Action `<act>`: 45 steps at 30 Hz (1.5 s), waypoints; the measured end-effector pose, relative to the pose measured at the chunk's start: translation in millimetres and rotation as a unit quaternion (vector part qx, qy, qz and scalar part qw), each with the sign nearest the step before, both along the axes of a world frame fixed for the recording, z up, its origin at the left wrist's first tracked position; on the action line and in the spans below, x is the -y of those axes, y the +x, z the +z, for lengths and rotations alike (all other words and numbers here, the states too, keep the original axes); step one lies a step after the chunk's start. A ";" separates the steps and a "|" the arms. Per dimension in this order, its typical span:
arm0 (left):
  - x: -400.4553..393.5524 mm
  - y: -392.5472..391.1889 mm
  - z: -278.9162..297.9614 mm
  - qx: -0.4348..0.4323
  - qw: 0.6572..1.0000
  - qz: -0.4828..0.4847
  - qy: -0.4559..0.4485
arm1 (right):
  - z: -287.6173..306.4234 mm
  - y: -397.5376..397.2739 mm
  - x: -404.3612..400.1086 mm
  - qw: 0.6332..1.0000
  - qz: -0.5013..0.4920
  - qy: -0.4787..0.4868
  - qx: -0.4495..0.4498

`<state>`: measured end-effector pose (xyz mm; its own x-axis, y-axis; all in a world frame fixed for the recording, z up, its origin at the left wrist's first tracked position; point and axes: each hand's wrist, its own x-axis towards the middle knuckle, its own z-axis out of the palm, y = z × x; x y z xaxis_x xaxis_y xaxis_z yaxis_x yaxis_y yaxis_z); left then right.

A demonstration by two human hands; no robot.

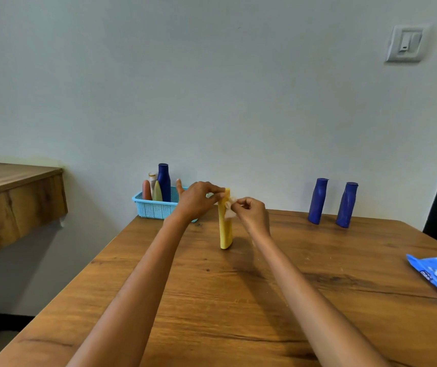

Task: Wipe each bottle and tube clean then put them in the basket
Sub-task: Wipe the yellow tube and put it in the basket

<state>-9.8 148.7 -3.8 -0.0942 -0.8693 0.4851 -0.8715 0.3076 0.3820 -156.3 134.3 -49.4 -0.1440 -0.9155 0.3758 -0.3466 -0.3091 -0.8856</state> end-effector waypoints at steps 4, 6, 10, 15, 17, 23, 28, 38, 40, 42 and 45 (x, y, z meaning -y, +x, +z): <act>-0.6 -0.8 -0.5 -0.005 1.000 -0.011 -0.016 | -16.8 -10.4 3.9 0.995 0.007 0.100 -0.023; 1.4 -1.7 -1.1 0.004 1.000 -0.022 -0.019 | -13.8 -11.3 3.7 0.996 0.009 0.090 0.000; 4.3 0.0 -0.8 -0.004 0.998 -0.057 -0.001 | 11.3 -6.6 -1.4 0.996 0.028 0.021 0.085; 4.8 4.9 -5.0 -0.017 0.999 -0.047 -0.004 | 4.1 -0.4 -2.9 1.000 0.007 0.013 0.009; 4.2 6.8 -7.2 -0.031 0.999 -0.037 -0.014 | -8.1 -2.8 -2.8 0.998 0.006 0.063 -0.027; 1.6 -0.9 -9.0 -0.097 0.994 -0.043 -0.018 | -9.2 -7.9 2.2 0.996 0.005 0.085 -0.008; -0.1 -13.3 -10.2 -0.118 0.992 -0.047 -0.005 | 8.1 -1.7 -8.8 0.995 0.039 -0.021 0.086; -2.1 -22.3 -8.5 -0.218 0.976 0.019 -0.015 | -17.7 -14.0 -2.4 0.993 0.100 -0.062 0.005; -3.4 -23.5 -8.0 -0.206 0.978 0.030 -0.024 | -26.0 -14.8 0.5 0.993 0.088 -0.031 -0.067; -5.0 -26.0 -7.9 -0.191 0.980 0.036 -0.031 | -29.3 -15.7 2.3 0.993 0.076 -0.028 -0.083; -5.6 -26.1 -8.3 -0.188 0.981 0.043 -0.035 | -18.2 -11.3 0.2 0.994 0.059 -0.069 -0.053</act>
